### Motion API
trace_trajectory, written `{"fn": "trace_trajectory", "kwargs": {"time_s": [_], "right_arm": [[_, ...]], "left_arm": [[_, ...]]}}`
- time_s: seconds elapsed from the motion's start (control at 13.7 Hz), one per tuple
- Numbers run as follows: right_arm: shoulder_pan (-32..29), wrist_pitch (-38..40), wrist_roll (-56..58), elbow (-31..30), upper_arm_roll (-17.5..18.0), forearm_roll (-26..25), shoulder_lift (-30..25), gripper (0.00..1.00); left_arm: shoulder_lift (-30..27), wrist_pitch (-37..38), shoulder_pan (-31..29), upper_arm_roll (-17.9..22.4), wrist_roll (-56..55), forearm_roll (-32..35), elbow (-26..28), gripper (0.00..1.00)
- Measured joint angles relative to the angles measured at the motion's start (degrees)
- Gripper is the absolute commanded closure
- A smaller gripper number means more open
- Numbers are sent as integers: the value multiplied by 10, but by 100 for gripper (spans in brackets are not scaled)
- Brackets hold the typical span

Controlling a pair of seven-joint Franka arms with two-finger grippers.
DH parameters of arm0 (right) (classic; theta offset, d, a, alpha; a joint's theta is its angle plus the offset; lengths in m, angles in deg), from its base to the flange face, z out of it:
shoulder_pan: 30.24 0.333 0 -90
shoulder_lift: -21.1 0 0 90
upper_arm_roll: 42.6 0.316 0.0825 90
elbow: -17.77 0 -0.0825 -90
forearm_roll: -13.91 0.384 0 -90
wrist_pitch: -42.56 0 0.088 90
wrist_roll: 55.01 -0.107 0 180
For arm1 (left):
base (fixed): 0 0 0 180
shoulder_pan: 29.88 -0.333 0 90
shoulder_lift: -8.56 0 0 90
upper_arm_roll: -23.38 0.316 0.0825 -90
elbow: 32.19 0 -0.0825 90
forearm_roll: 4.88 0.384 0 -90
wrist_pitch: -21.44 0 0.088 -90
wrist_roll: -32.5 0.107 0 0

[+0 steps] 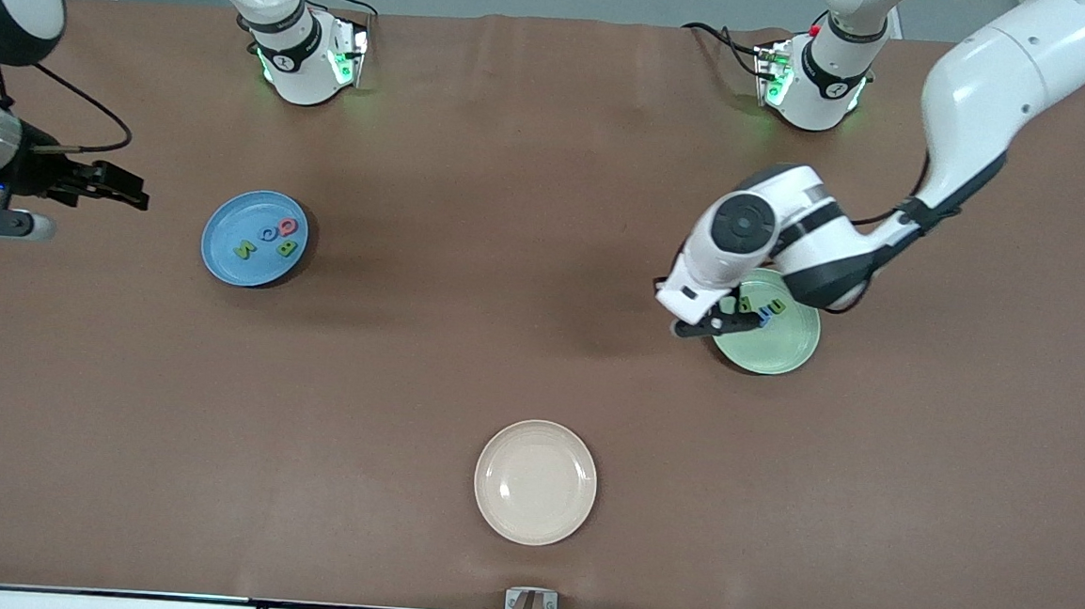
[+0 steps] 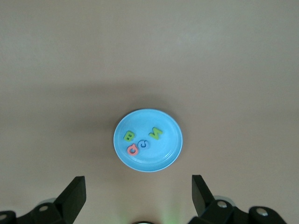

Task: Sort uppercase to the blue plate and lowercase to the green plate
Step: 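Carry the x to the green plate while the right gripper returns to rest, then open the left gripper to drop the blue x on the green plate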

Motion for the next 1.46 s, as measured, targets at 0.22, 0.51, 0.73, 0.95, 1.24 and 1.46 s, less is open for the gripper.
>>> {"fn": "trace_trajectory", "kwargs": {"time_s": [0.22, 0.51, 0.73, 0.95, 1.24, 1.46], "right_arm": [[-3, 7, -1, 84, -1, -2, 53, 0], [-7, 10, -1, 140, -1, -2, 84, 0], [-7, 19, -4, 149, -1, 0, 84, 0], [-2, 36, -6, 149, 5, 0, 84, 0], [1, 64, -11, 150, 7, 0, 83, 0], [1, 75, -11, 154, 6, 0, 74, 0]], "left_arm": [[0, -1, -78, 0, 72, 1, 29, 91], [2, -22, -126, 6, 115, 39, 39, 91], [3, -65, -126, 36, 127, 60, 42, 90], [9, -103, -123, 63, 128, 82, 45, 90], [17, -113, -122, 68, 128, 88, 50, 67], [17, -113, -122, 68, 130, 88, 51, 21]]}}
